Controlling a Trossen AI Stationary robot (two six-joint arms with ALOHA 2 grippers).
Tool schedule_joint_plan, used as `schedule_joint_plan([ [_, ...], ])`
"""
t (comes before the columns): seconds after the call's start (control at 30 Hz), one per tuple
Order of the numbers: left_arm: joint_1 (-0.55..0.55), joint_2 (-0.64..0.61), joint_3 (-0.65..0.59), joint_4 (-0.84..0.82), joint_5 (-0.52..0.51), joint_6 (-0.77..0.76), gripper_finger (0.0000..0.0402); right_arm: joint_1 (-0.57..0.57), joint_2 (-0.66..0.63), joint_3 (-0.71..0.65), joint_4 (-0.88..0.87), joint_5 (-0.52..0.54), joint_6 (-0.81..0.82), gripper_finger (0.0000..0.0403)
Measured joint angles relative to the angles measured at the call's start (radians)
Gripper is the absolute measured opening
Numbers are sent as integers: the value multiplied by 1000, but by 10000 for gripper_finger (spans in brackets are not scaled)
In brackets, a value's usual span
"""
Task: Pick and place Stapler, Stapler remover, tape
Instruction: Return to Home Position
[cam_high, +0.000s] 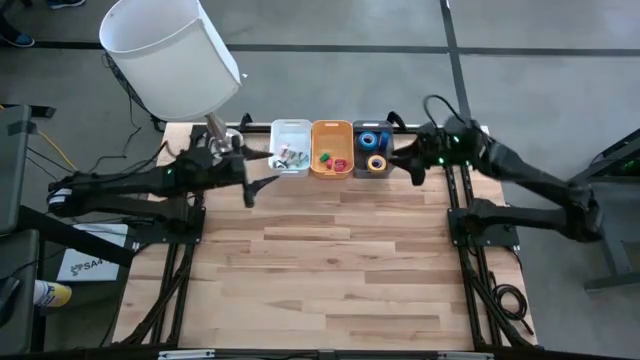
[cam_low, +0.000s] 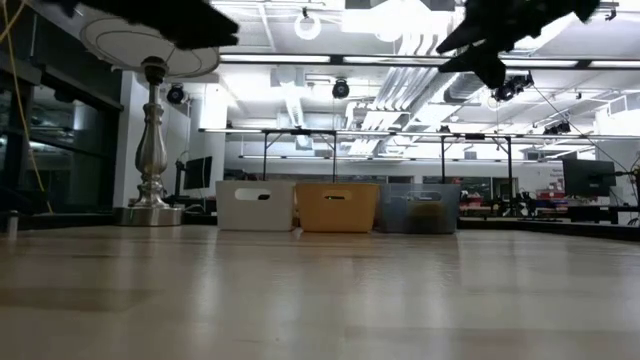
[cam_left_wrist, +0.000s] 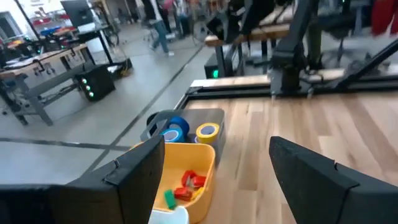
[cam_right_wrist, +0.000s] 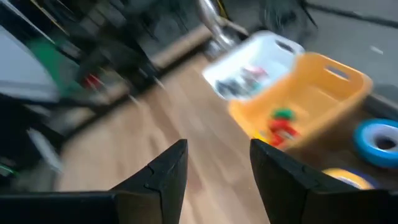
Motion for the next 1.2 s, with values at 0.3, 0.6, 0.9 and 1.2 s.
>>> schedule_joint_plan([
  [0.3,0,-294,-304,115,-27,-78,285,24,-265,-485,683,-6,251,165],
  [0.6,0,-565,-495,111,-80,-133,285,24,-337,-742,1041,51,333,165],
  [0.9,0,-759,-553,-17,-144,-141,285,132,-338,-763,1051,157,251,165],
  [1.2,0,-763,-546,-52,-170,-133,285,162,-411,-783,972,177,237,165],
])
